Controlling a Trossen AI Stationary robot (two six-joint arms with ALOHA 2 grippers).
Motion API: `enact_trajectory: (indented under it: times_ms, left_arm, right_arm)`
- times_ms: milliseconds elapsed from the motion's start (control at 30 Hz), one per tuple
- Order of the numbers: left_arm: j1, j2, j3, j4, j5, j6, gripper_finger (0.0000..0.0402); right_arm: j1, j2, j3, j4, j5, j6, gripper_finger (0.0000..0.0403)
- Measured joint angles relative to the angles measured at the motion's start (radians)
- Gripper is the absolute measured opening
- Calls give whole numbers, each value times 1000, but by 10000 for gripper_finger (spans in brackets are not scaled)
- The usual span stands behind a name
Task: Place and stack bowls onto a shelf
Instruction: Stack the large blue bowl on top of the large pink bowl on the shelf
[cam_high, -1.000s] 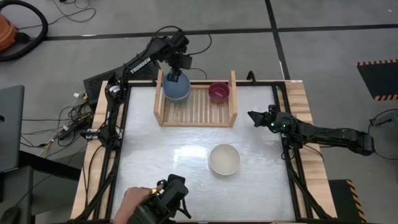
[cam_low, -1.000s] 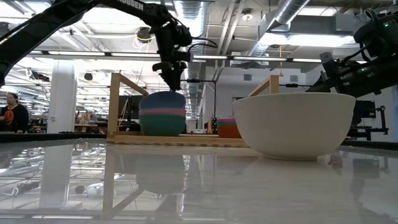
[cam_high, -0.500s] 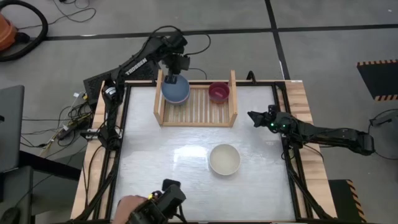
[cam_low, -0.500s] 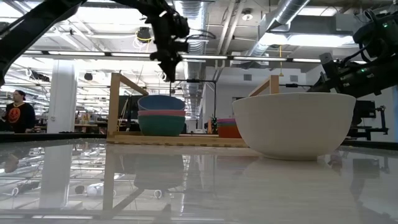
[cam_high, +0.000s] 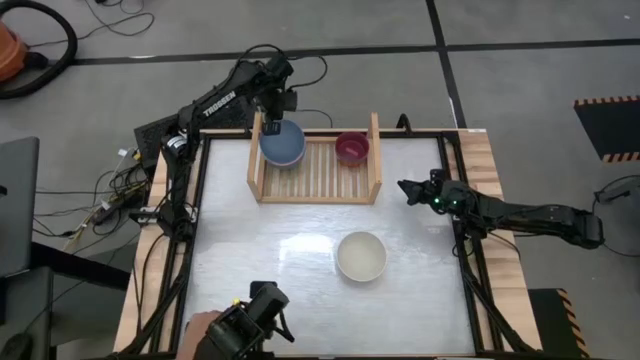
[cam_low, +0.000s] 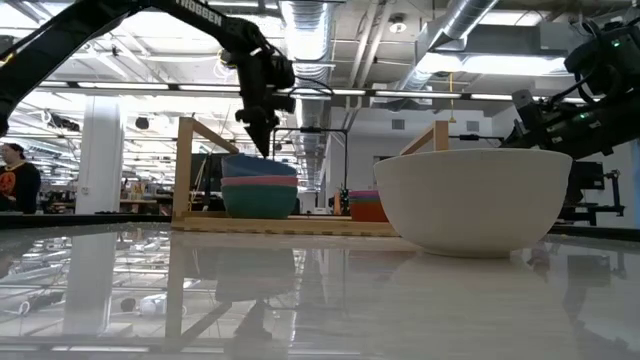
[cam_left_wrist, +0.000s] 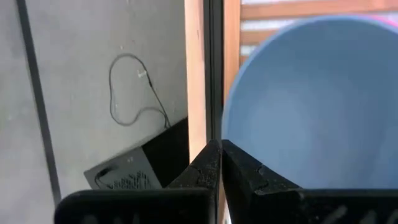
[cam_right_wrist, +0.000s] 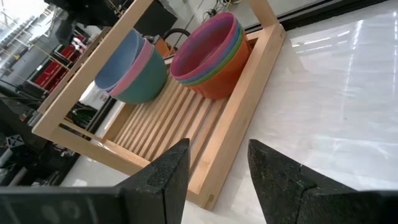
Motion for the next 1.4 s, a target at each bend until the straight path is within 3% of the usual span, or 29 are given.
enact_trajectory:
  times_ms: [533,733,833,1033,1133,1200,1300,1400]
  left_arm:
    - [9,0,-106,73,22,-32,0]
    - [-12,-2,-68,56,-73,-52,0]
    - [-36,-7,7,-15,-71,-146,0]
    - [-95,-66,53,-100,80,-482,0]
    - [-168,-99,53,-92,29,-582,0]
    - [-231,-112,54,-106,-93,-697,0]
    - [-326,-105,52,-269,-265,-771,0]
    - [-395,-83,52,-325,-282,-822,0]
  right_arm:
    - [0,0,0,0,1,8,189]
    - [0,0,0,0,1,3,189]
    - [0,0,0,0,1,3,189]
    - [0,0,0,0,1,3,189]
    - [0,0,0,0,1,0,189]
    - [0,0,0,0,1,-1,189]
    - [0,0,0,0,1,-4,189]
    - [0,0,0,0,0,-27,189]
